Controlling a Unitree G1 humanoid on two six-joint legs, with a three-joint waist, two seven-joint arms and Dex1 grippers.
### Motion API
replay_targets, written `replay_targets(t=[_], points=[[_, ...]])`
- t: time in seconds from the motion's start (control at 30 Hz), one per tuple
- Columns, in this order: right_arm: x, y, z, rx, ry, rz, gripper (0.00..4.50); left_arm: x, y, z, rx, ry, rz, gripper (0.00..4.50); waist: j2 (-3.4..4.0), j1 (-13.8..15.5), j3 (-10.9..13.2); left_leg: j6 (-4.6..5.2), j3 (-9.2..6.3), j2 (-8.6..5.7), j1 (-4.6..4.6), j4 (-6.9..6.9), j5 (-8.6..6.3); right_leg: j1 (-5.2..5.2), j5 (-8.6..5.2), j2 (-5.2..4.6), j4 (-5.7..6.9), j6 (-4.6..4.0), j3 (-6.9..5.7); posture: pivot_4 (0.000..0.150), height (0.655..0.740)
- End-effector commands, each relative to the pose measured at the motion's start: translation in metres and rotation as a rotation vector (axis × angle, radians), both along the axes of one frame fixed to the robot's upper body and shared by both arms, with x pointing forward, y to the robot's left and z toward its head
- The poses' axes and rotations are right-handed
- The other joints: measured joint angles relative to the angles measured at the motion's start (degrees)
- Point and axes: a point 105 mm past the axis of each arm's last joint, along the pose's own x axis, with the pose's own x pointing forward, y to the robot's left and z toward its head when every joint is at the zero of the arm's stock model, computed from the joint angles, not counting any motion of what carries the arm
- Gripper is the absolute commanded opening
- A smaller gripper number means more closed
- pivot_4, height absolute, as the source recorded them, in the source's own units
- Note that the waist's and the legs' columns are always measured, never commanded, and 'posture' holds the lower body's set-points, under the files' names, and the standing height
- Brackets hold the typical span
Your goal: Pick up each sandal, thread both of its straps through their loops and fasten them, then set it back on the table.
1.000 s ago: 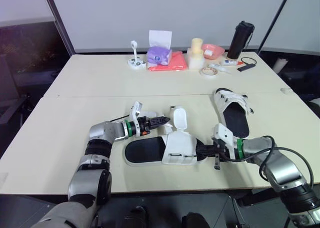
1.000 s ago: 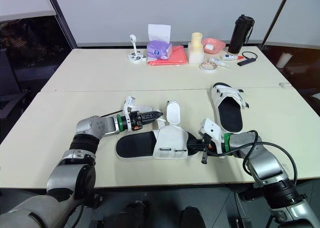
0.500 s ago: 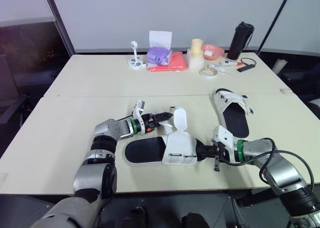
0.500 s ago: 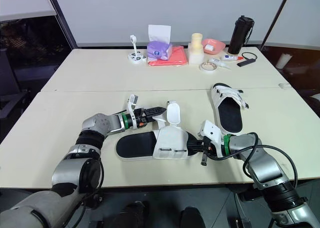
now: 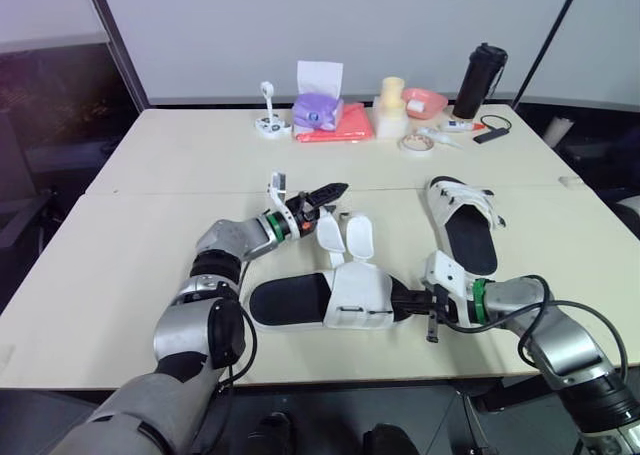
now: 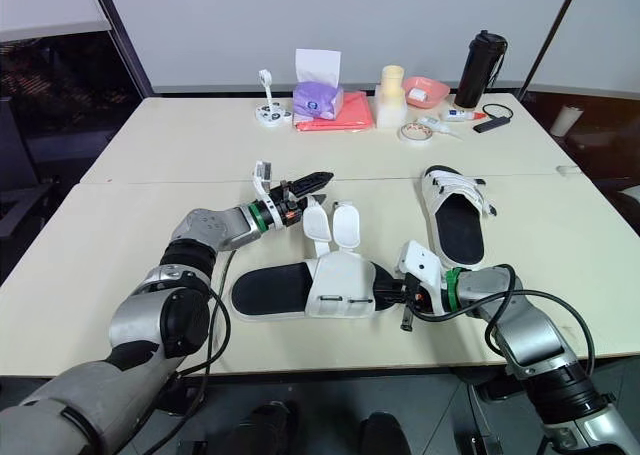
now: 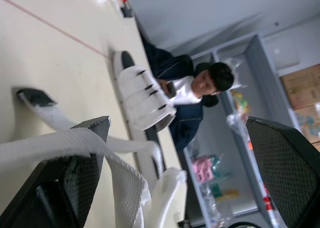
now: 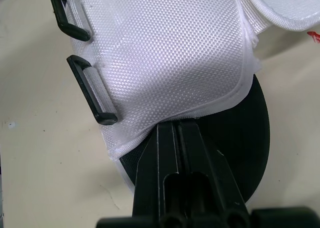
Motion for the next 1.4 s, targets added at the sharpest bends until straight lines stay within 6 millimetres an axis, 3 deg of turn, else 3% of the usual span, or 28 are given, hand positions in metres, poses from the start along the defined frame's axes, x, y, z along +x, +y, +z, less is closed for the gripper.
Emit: replay_targets(t=[0.03, 0.4, 0.9, 1.03, 1.2, 1.4], points=[[-0.007, -0.014, -0.031, -0.092, 0.097, -0.055, 0.02, 0.001, 0.001, 0.039, -0.065, -0.133, -0.015, 4.50, -0.01, 0.0, 0.0, 0.00, 0.00, 0.00, 0.00, 0.00, 0.00, 0.00, 0.00, 0.00, 0.00, 0.00, 0.00, 0.150, 0.7400], [-0.005, -0.016, -0.031, -0.100, 0.088, -0.058, 0.02, -0.003, 0.000, 0.055, -0.057, -0.209, -0.048, 4.50, -0.02, 0.0, 0.0, 0.00, 0.00, 0.00, 0.00, 0.00, 0.00, 0.01, 0.00, 0.00, -0.01, 0.00, 0.00, 0.150, 0.7400], [-0.004, -0.017, -0.031, -0.112, 0.085, -0.050, 0.02, -0.015, 0.006, 0.062, 0.037, -0.331, -0.099, 4.50, -0.02, 0.0, 0.0, 0.00, -0.01, 0.01, 0.00, -0.01, 0.00, 0.03, 0.00, 0.01, -0.07, -0.01, 0.00, 0.150, 0.7400], [-0.003, -0.017, -0.031, -0.115, 0.084, -0.048, 0.00, -0.024, 0.004, 0.061, 0.072, -0.376, -0.138, 2.77, -0.02, 0.0, 0.0, 0.00, -0.02, 0.02, 0.00, -0.03, 0.00, 0.03, 0.00, 0.01, -0.10, -0.01, 0.00, 0.150, 0.7400], [-0.002, -0.017, -0.031, -0.117, 0.084, -0.046, 0.00, -0.048, -0.003, 0.056, 0.157, -0.501, -0.245, 0.07, -0.02, 0.0, 0.0, 0.00, -0.02, 0.03, 0.00, -0.03, 0.00, 0.06, 0.01, 0.02, -0.15, -0.03, 0.00, 0.150, 0.7400], [-0.002, -0.018, -0.031, -0.123, 0.086, -0.043, 0.00, -0.078, -0.009, 0.049, 0.266, -0.691, -0.369, 0.02, 0.00, 0.1, 0.0, -0.01, -0.03, 0.07, 0.01, -0.05, -0.01, 0.09, 0.03, 0.04, -0.27, -0.07, 0.00, 0.150, 0.7400]])
